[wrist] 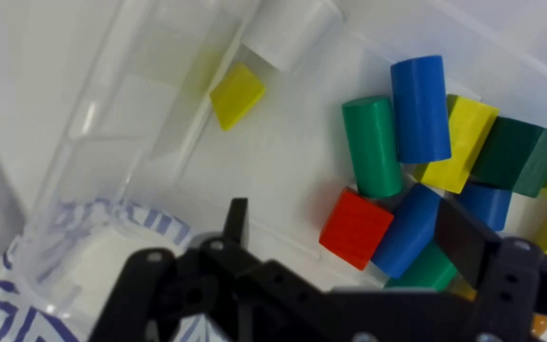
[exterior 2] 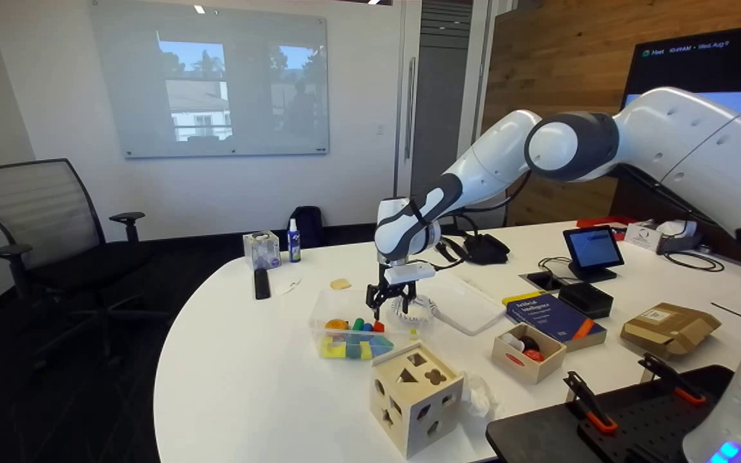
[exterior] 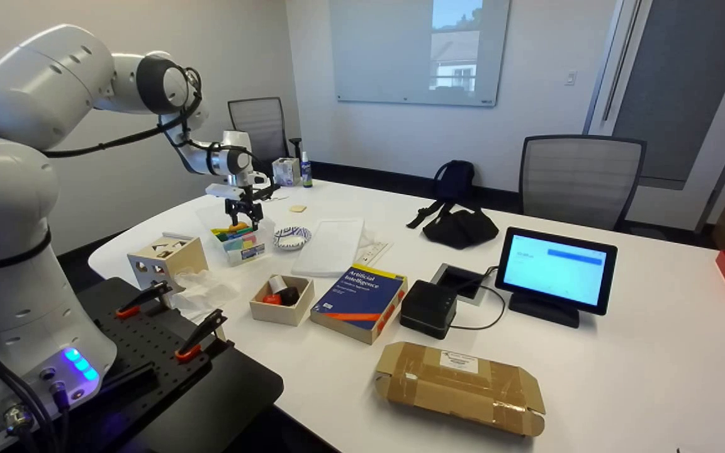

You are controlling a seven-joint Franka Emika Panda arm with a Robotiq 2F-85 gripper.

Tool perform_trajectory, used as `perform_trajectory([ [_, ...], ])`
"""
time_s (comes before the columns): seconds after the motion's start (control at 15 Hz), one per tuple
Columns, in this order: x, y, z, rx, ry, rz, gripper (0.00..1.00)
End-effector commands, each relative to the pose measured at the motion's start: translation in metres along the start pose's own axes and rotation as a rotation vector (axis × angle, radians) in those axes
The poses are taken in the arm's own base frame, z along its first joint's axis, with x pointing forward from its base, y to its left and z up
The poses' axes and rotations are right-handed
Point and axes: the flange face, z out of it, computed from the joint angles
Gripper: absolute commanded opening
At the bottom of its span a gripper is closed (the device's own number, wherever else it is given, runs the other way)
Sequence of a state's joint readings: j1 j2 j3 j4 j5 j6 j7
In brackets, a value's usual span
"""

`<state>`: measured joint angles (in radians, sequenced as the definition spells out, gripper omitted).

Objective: Move the orange object from the container into the wooden box

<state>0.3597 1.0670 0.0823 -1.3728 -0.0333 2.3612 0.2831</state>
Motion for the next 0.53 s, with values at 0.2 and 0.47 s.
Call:
perform_trajectory([
  [0.2,0.042,-0.021,0.023,-0.023,0.011,0.026,1.00],
  [0.47,0.053,-0.022,0.033,-0.041,-0.010,0.032,0.74],
])
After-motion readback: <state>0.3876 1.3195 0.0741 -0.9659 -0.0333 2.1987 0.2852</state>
